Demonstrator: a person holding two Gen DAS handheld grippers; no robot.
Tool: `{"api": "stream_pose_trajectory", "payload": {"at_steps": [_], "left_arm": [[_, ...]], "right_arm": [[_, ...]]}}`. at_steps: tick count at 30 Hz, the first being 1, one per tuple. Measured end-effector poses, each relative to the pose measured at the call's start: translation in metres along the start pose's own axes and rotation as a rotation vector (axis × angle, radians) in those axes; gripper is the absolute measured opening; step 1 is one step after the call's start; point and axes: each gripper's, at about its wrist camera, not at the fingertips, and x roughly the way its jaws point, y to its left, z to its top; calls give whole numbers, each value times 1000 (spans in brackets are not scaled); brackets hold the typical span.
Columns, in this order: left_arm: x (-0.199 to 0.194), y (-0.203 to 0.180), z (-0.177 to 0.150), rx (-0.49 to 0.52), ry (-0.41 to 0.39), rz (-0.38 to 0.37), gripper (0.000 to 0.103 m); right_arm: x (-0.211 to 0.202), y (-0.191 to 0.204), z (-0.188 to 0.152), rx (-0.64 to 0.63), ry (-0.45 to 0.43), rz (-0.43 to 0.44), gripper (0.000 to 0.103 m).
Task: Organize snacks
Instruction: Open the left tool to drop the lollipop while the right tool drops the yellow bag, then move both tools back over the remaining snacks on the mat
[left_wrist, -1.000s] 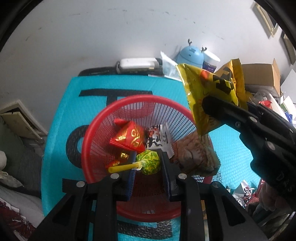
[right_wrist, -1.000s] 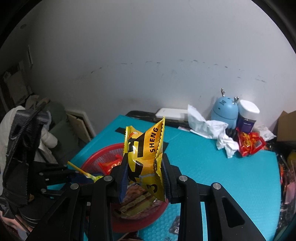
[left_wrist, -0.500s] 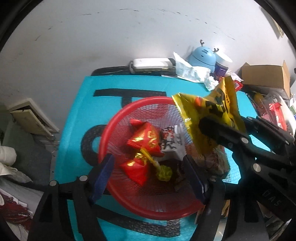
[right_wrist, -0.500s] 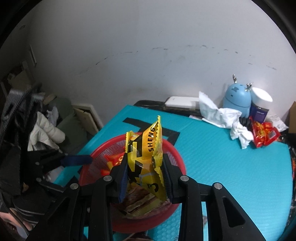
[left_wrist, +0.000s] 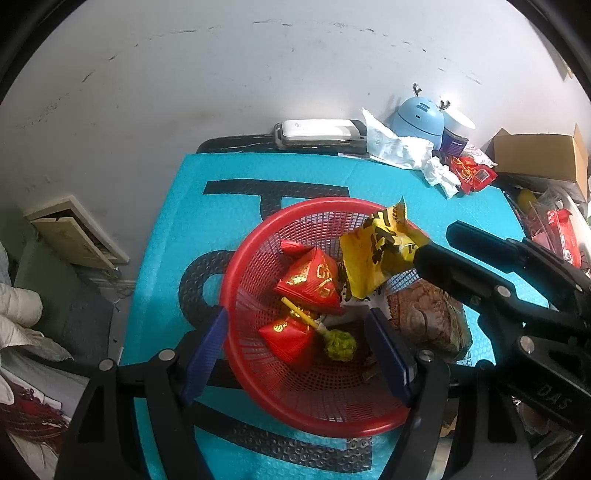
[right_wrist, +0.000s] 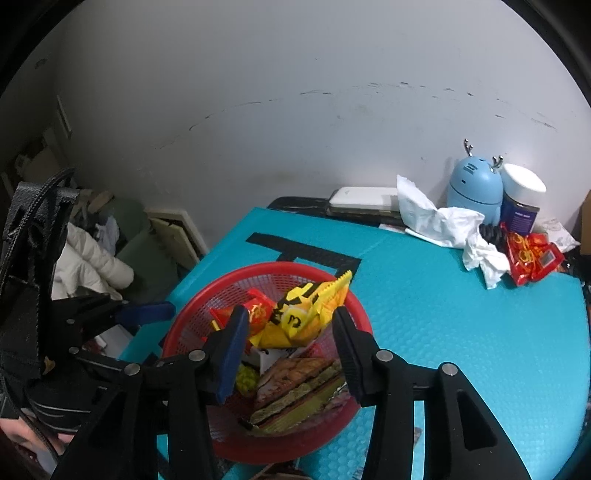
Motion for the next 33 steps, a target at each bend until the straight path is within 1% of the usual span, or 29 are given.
{"api": "stream_pose_trajectory", "payload": {"at_steps": [7,13,20,25,33], "left_arm": [[-10,0,-1,1,-24,-8,75],[-24,-4,0,8,-62,-17,75],[-46,-8,3,12,-114,-24,75],[-72,-12,4,10,-173,-32,75],[-122,-24,-3,21,-274,-42,75]], "right_arm": [[-11,1,1,-12,-19,-14,47],[-29,3,2,-18,-48,-25,47],[-46,6,0,-22,-57,-47,47],[-66,11,3,-28,-84,-58,47],[-116,28,6,-61,-160,-88,46]]}}
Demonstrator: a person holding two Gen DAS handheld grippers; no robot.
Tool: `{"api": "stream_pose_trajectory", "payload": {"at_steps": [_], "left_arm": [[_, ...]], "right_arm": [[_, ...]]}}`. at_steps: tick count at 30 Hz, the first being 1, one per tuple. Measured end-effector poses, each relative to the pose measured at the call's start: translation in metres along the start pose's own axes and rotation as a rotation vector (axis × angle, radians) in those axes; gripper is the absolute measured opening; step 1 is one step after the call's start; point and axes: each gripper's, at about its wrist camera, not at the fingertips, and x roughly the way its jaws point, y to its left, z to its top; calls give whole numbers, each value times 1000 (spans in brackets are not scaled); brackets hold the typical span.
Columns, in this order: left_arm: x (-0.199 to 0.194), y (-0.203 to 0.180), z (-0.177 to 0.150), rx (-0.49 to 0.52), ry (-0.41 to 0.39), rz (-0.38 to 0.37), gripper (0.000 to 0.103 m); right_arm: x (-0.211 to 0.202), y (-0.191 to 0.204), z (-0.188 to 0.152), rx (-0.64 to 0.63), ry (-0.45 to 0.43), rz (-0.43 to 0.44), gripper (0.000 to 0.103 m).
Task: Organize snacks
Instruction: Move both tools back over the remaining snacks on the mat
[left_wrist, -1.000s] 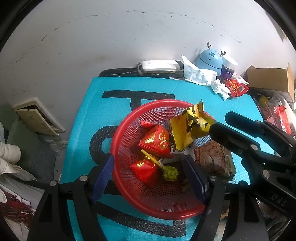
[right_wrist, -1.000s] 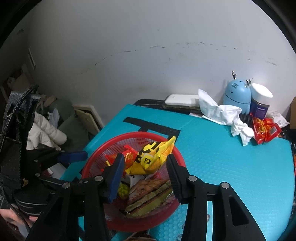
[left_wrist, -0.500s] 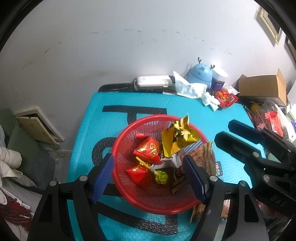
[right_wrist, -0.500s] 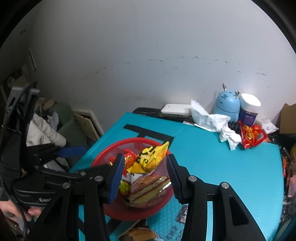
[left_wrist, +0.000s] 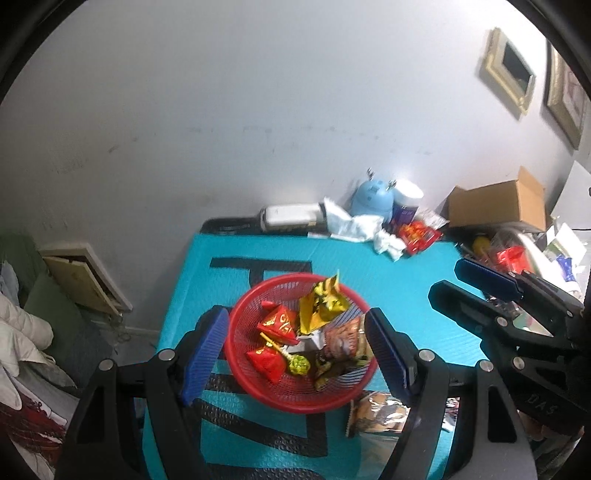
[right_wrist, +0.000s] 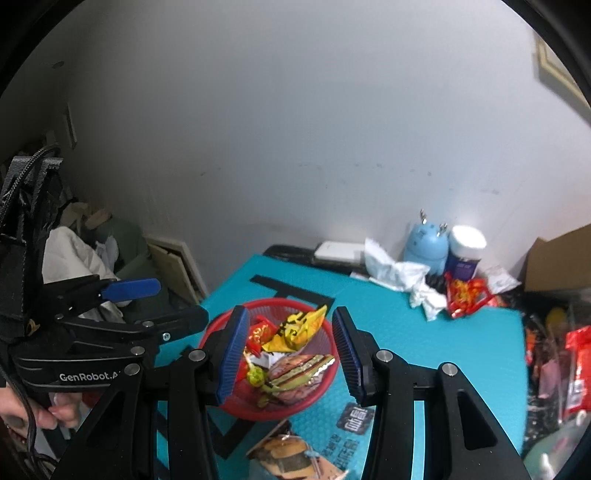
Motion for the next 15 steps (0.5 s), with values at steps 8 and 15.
{"api": "stream_pose_trajectory", "payload": {"at_steps": [8,15], "left_arm": [[-54,-19,-4,26,-102,-24,75],[-93,-36,-16,37,-163,-81,75]], "right_arm": [[-56,15,5,-28,-76,-31,51],[-105,24,1,-26,-134,-70,54]]}}
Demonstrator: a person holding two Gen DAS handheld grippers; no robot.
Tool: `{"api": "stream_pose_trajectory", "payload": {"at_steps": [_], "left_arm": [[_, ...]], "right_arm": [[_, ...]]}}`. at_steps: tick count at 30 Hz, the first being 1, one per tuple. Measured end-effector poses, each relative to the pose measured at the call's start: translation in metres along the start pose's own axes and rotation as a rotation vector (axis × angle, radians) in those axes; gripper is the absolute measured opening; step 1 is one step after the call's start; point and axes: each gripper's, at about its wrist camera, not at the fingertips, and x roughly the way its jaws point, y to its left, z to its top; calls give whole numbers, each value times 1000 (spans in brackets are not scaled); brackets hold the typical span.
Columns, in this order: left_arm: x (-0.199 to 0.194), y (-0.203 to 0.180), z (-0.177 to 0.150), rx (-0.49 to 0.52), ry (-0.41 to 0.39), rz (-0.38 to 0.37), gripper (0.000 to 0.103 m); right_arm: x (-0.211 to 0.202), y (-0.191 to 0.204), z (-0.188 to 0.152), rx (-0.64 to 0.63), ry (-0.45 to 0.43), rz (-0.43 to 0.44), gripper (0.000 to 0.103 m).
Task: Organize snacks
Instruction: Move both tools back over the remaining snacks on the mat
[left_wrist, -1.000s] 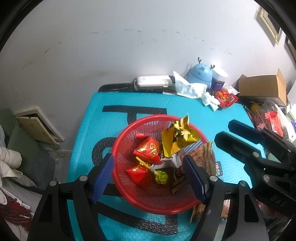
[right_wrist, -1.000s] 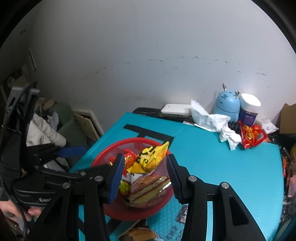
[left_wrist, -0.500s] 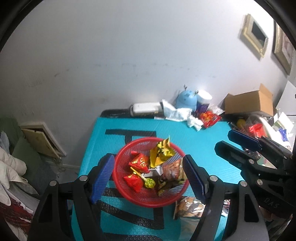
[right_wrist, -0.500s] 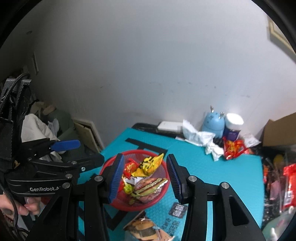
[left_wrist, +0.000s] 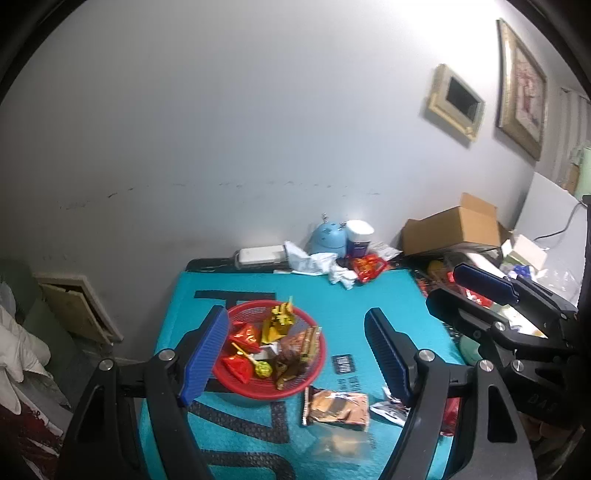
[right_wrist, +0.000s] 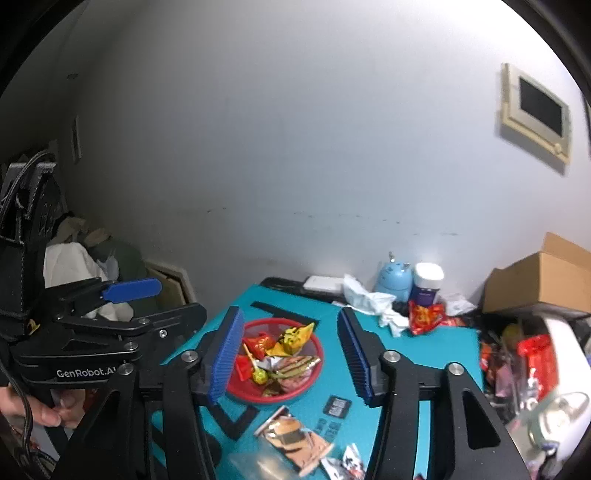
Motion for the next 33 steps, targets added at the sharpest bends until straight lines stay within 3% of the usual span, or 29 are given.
{"api": "stream_pose_trajectory", "payload": {"at_steps": [20,33], "left_arm": [[-44,-74,-40,98,-20,-192,76],[-27,-89,-76,73,59,-241,76]], "right_arm": [[-100,-11,-45,47,-48,-131,61],[-110,-20,-88,101,19,-174,62]]}}
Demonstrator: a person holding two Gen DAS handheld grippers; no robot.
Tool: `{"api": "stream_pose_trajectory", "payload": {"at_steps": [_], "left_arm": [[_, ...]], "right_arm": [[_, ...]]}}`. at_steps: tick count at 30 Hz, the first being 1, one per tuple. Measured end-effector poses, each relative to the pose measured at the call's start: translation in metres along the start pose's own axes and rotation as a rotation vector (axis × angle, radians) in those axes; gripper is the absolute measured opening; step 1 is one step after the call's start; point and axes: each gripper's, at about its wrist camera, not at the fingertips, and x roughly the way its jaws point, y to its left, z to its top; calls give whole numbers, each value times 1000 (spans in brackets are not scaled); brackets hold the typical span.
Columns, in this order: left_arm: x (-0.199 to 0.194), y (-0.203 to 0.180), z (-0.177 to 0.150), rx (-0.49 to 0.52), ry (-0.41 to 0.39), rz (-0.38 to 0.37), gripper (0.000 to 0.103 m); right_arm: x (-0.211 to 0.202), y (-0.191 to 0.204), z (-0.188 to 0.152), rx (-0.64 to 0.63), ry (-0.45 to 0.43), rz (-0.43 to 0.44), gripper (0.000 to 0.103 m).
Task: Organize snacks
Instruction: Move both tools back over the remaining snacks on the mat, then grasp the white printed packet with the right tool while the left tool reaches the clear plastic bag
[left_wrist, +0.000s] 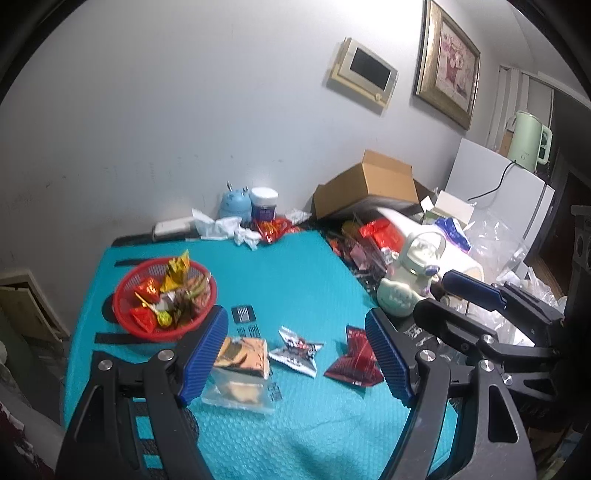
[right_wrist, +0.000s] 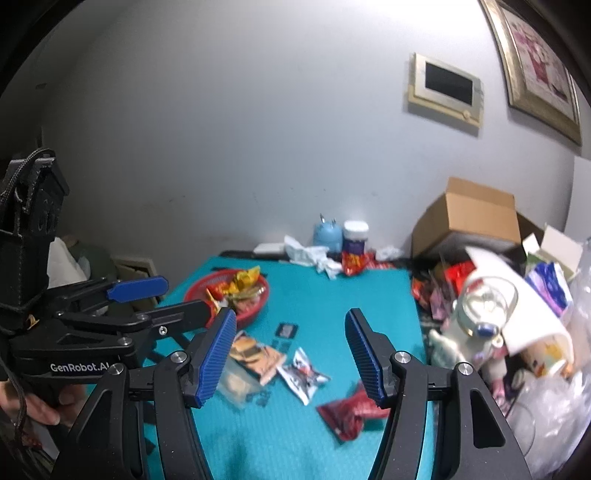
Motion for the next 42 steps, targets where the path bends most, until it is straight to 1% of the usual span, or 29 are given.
{"api": "stream_pose_trajectory", "payload": {"at_steps": [2,13,18,22,29,35,42], "left_arm": [[5,0,-6,-7,13,-10,76],[38,10,-38,-58,110,-6,76],[54,16,-50,-67,155,14,76],[66,25,-57,-90,191,17,76],[89,41,-69,-103,255,39,76],[110,57,-75,-109,301,66,76],[135,70,-80,-113,363,64,76]], "right_arm": [[5,-3,-8,12,23,6,62],[34,-15,-48,64,129,31,62],[51,-19,-61,74,178,44,62],[67,-19,-70,78,219,60,62],[95,-17,-82,66,284,70,62],[119,-19,-85,55,333,64,62],[141,-25,-84,47,363,38,62]]}}
